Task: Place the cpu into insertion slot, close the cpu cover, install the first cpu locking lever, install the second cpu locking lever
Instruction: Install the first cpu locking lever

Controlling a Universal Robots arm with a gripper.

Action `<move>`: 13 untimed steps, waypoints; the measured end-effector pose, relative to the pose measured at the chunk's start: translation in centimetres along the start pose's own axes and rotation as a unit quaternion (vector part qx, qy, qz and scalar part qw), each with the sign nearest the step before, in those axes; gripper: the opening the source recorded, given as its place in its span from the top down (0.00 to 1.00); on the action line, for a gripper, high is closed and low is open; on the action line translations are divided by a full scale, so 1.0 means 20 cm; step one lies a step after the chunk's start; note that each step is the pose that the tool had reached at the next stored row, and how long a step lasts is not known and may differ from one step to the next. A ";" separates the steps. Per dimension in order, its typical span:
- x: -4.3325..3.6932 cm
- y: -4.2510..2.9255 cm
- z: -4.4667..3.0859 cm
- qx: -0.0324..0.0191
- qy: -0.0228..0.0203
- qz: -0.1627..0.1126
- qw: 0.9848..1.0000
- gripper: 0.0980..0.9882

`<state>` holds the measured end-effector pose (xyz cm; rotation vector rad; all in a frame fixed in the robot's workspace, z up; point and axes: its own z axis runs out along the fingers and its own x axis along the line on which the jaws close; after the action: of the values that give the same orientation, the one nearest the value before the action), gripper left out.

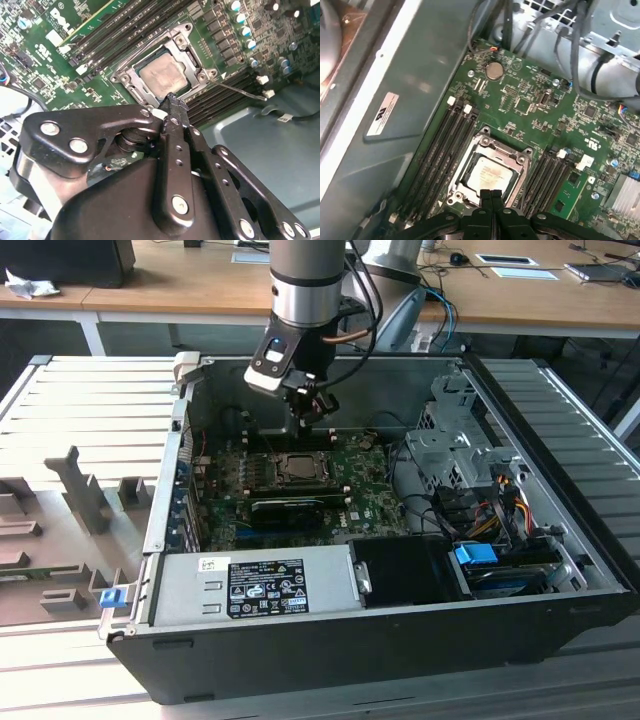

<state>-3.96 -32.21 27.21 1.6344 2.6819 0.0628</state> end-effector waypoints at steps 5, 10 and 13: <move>0.000 0.000 0.002 0.001 0.002 -0.047 0.999 0.99; 0.000 0.000 0.002 0.002 0.004 -0.103 0.995 0.99; 0.000 0.000 0.002 0.003 0.005 -0.151 0.989 0.99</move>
<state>-3.95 -32.21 27.16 1.2128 2.9040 0.0618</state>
